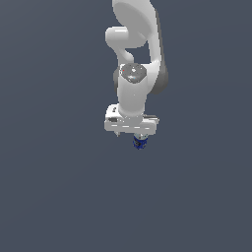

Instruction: Pick up the object and move it to a goal position.

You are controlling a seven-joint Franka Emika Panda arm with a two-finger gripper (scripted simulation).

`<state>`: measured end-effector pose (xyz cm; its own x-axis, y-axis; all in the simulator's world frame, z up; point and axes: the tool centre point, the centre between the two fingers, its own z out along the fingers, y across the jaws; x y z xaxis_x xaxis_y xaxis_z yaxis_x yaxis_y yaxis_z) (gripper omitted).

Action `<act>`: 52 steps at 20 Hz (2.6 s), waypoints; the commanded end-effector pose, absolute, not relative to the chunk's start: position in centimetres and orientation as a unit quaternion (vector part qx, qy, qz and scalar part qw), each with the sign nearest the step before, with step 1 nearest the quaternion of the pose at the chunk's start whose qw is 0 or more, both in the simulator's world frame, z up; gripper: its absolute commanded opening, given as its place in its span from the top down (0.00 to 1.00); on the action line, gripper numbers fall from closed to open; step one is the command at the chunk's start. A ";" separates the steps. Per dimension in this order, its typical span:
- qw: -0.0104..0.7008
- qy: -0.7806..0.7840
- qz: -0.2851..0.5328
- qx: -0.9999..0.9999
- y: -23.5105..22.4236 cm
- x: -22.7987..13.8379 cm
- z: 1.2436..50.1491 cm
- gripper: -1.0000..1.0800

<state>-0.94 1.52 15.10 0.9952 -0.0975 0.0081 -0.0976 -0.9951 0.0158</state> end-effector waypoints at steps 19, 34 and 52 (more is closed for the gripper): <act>0.000 -0.136 0.000 0.991 7.4 -5.6 12.4 0.04; 0.000 -0.135 0.000 0.991 7.4 -5.7 7.8 0.04; 0.000 -0.135 0.000 0.991 7.7 -5.7 7.7 1.00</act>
<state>-5.72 7.52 7.53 0.9633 -0.2685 -0.0019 -0.2685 -0.9633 0.0006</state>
